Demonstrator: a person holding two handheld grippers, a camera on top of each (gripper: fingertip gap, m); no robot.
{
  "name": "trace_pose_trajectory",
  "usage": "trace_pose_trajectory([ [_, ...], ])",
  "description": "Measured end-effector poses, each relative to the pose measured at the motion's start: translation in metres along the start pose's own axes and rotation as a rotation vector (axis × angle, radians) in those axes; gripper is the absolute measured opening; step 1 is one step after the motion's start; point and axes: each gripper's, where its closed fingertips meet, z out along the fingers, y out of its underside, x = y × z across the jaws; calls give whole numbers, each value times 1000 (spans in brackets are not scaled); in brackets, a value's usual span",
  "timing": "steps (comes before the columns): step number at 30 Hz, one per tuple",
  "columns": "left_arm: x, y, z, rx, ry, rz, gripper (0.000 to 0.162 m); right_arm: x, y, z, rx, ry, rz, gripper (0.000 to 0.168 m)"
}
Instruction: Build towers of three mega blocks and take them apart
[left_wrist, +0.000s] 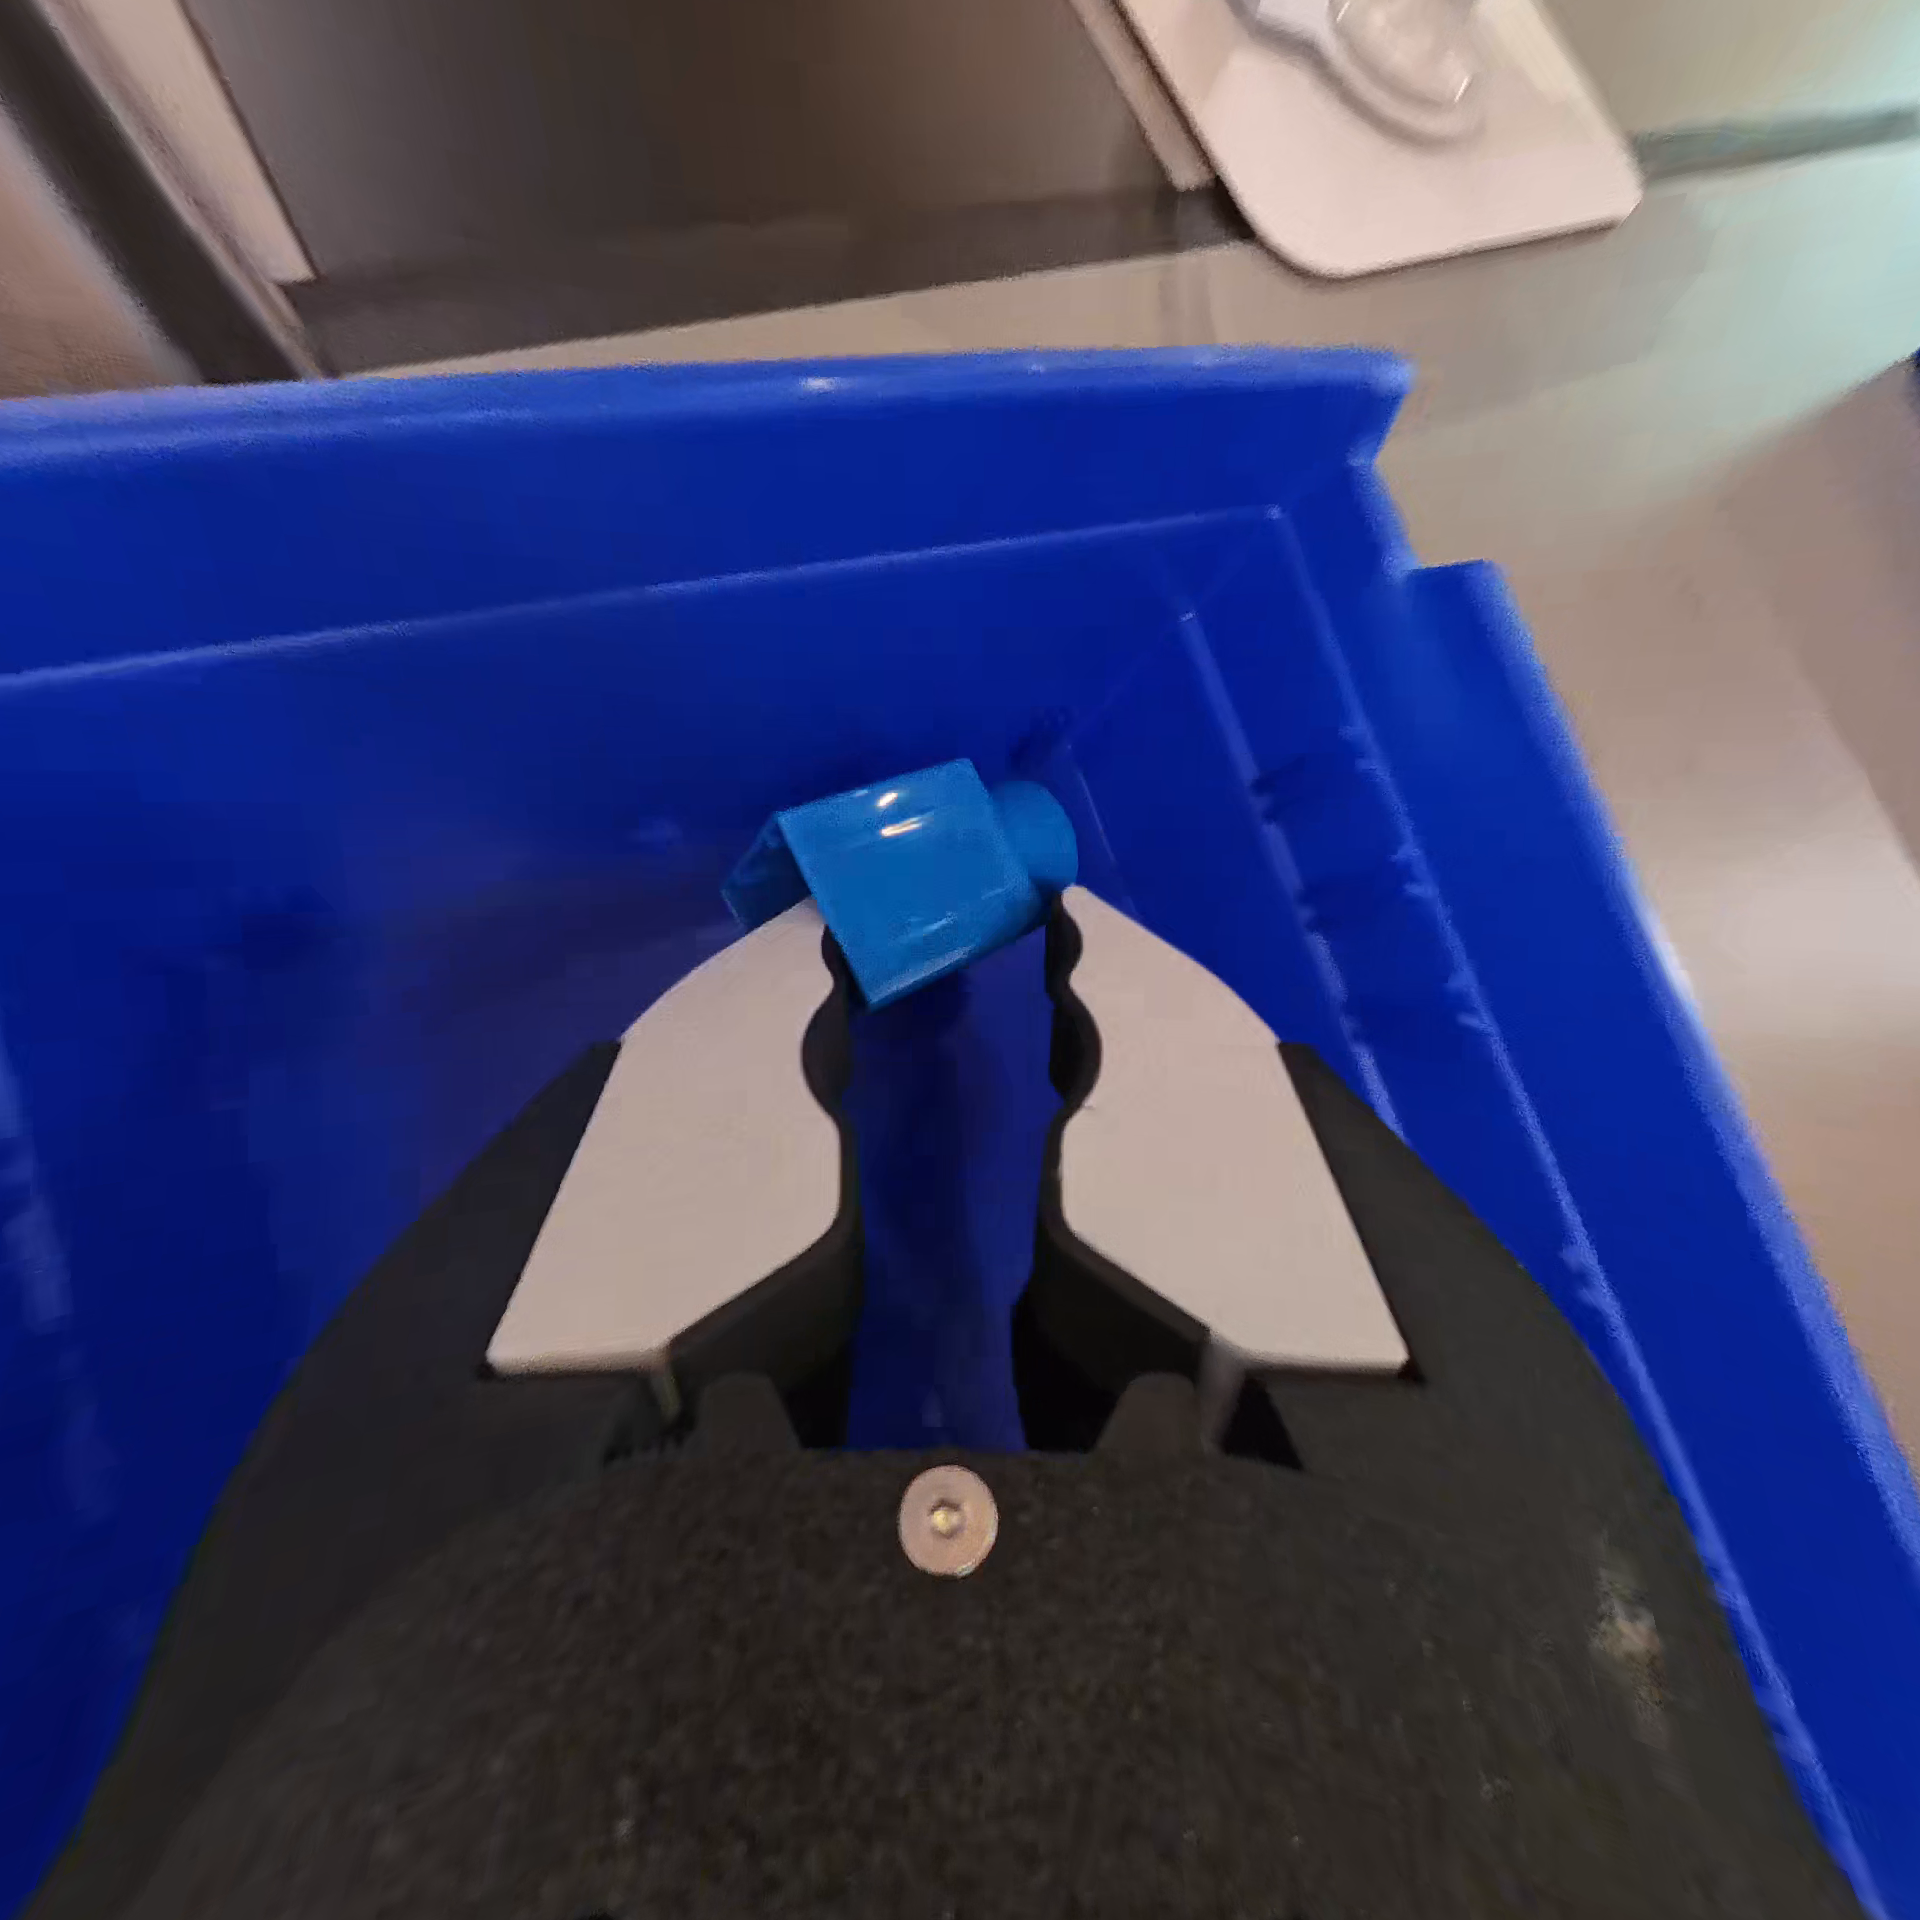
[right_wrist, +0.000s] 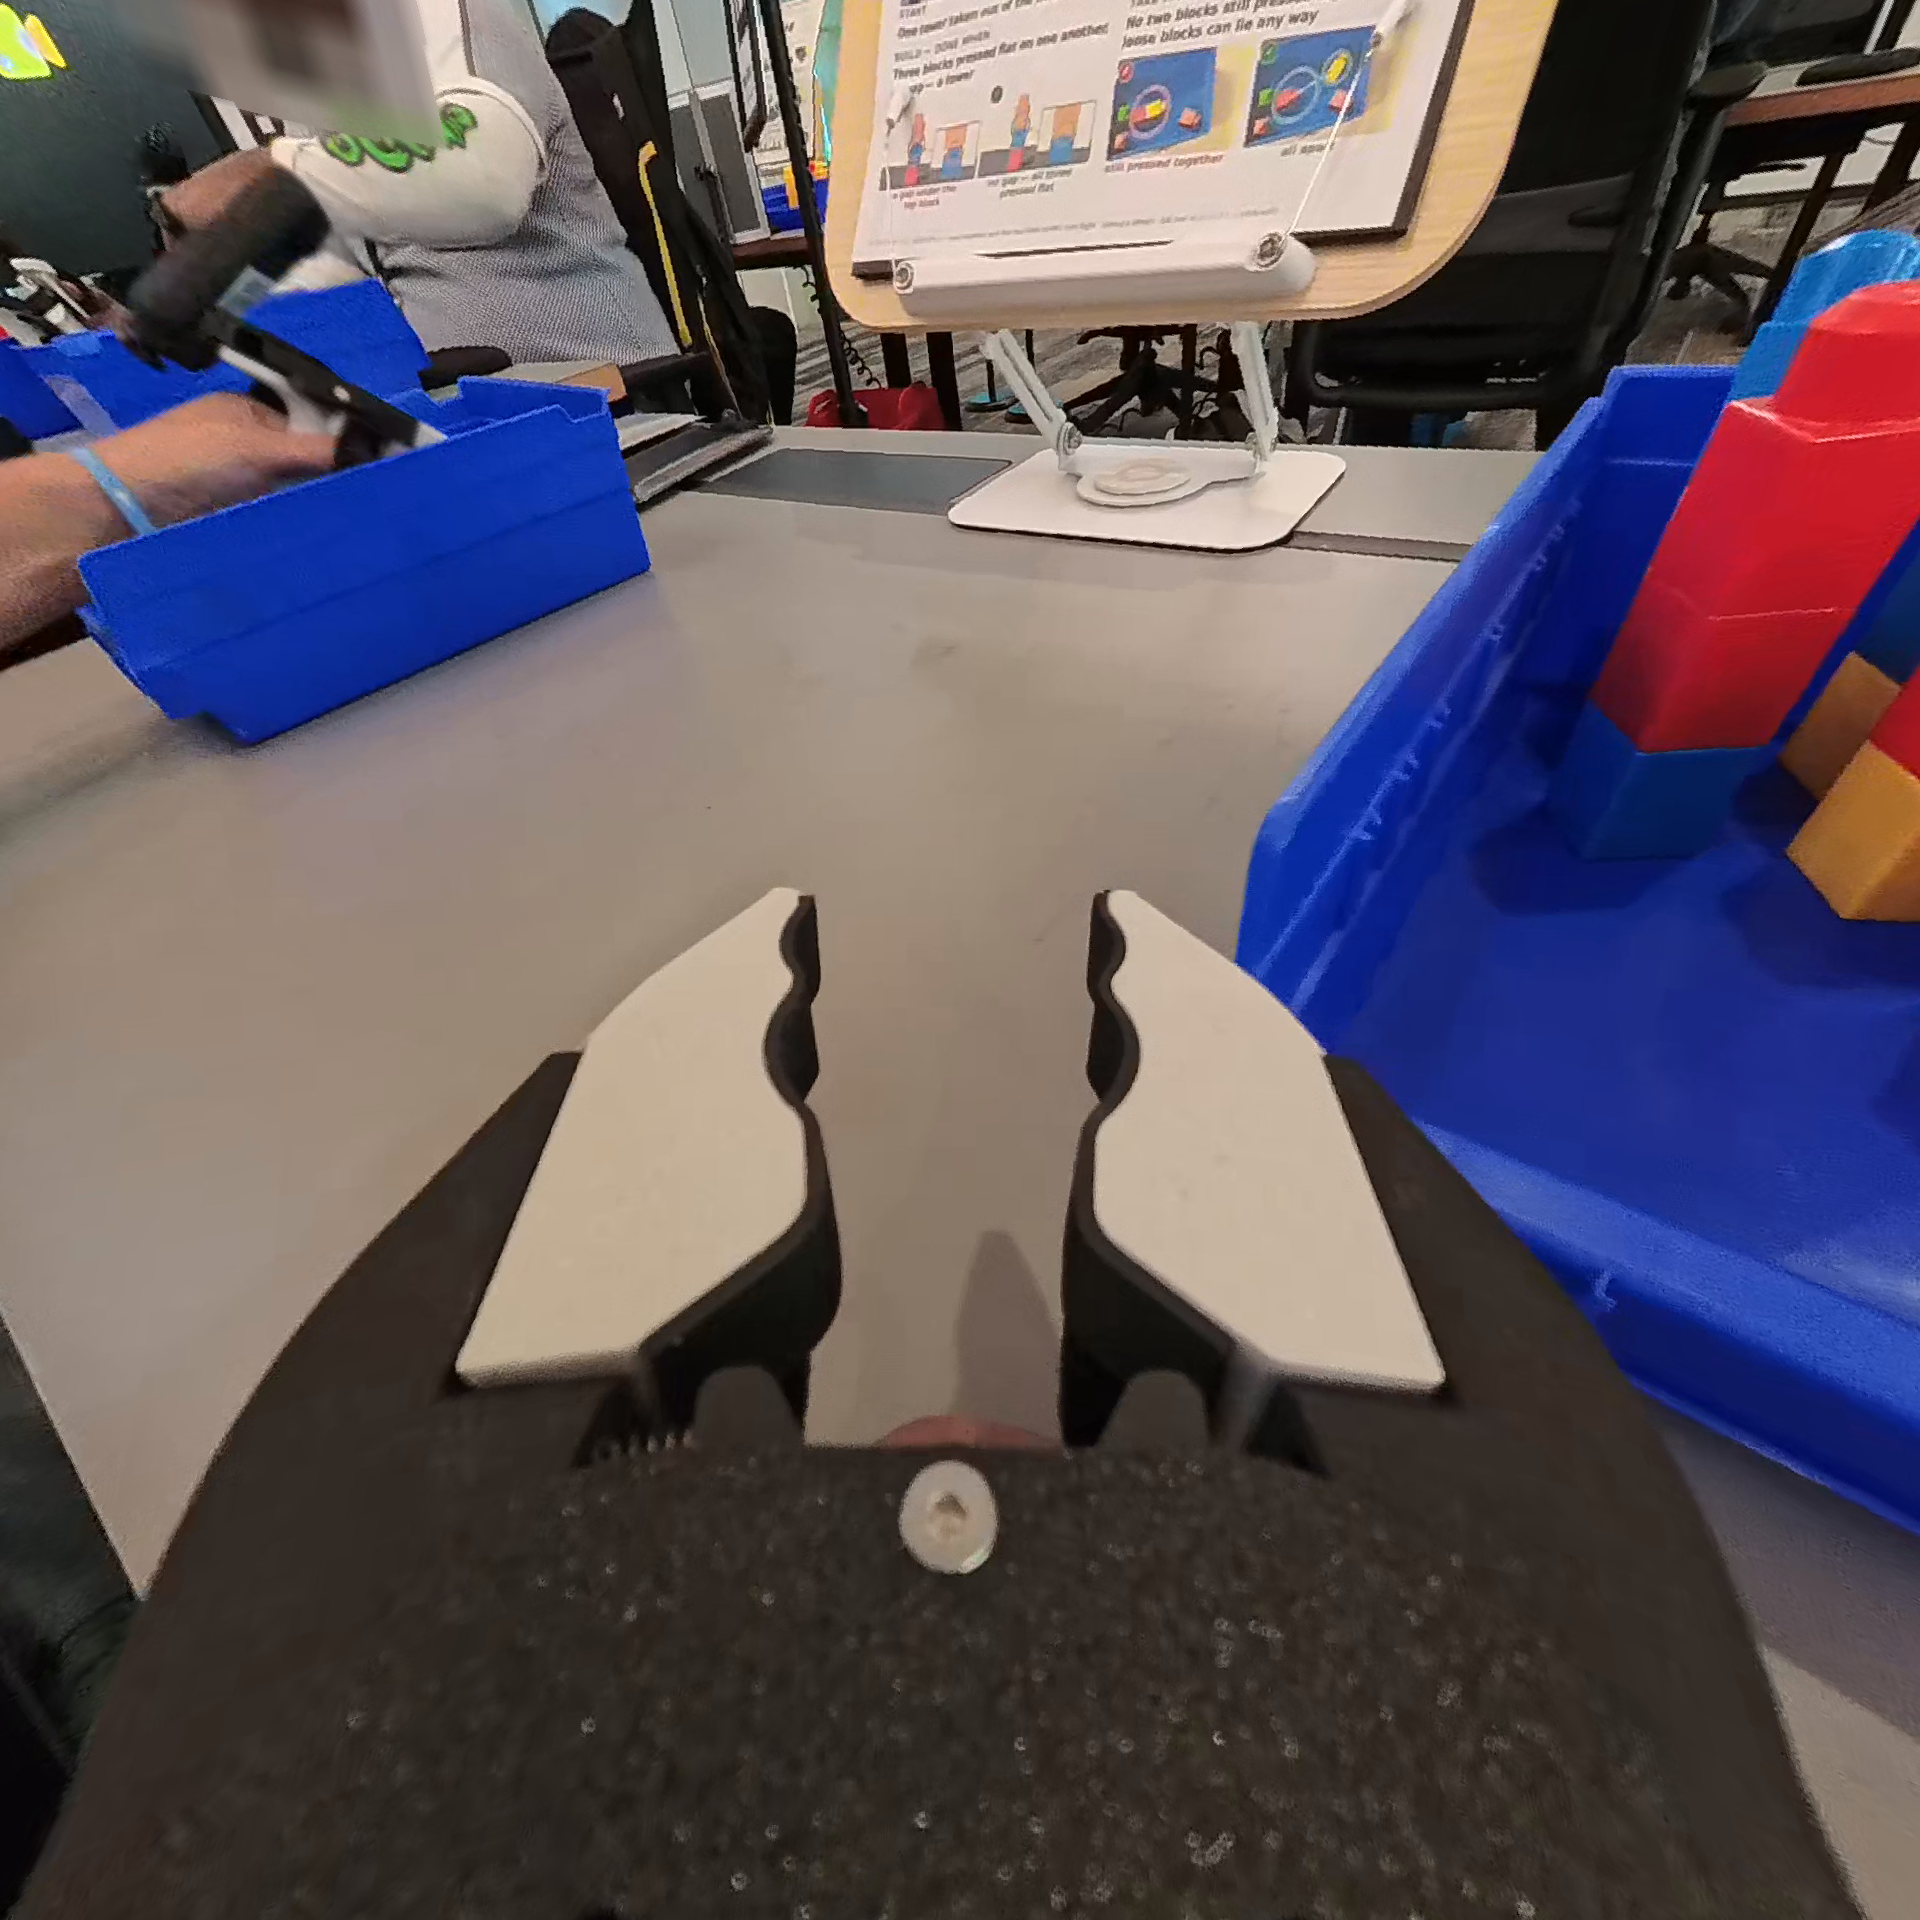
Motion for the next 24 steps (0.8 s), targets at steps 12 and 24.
trace_pose_trajectory([
  [12,153,-48,-124,431,449,-103,9,-58,-39,51,-9,-264,-67,50],
  [24,358,-36,-64,292,1017,-73,8,-128,-94,124,62,-594,-242,53],
])
